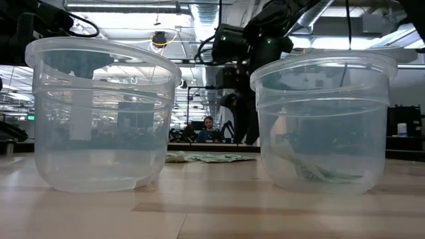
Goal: Pick and place Stevia / Truvia into bins
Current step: Put the white stevia pack into the right transparent basket
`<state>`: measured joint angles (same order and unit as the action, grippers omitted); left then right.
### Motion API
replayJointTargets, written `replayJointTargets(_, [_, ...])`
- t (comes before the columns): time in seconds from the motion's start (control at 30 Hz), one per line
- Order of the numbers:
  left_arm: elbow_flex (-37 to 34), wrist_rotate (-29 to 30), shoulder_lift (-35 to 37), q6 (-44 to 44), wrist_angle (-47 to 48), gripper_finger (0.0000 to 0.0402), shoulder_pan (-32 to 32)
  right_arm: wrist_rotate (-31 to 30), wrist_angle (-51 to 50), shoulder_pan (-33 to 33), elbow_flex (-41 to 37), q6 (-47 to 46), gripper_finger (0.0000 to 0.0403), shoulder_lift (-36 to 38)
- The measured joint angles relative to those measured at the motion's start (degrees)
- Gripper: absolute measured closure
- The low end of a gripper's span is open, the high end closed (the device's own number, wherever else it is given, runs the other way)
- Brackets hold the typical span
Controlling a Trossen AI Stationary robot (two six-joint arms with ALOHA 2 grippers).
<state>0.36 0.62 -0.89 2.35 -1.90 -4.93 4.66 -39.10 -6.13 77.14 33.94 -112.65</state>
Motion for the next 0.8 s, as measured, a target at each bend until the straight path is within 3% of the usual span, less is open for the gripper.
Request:
replayJointTargets(0.43, [0.0, 0.0, 0.0, 0.0, 0.0, 0.0304, 0.0, 0.2, 1.5, 0.0, 0.1, 1.1, 0.0218, -4.3])
replayJointTargets(0.8, [0.0, 0.0, 0.0, 0.0, 0.0, 0.0304, 0.0, 0.4, 1.0, 0.0, 0.1, 1.0, 0.0268, -5.2])
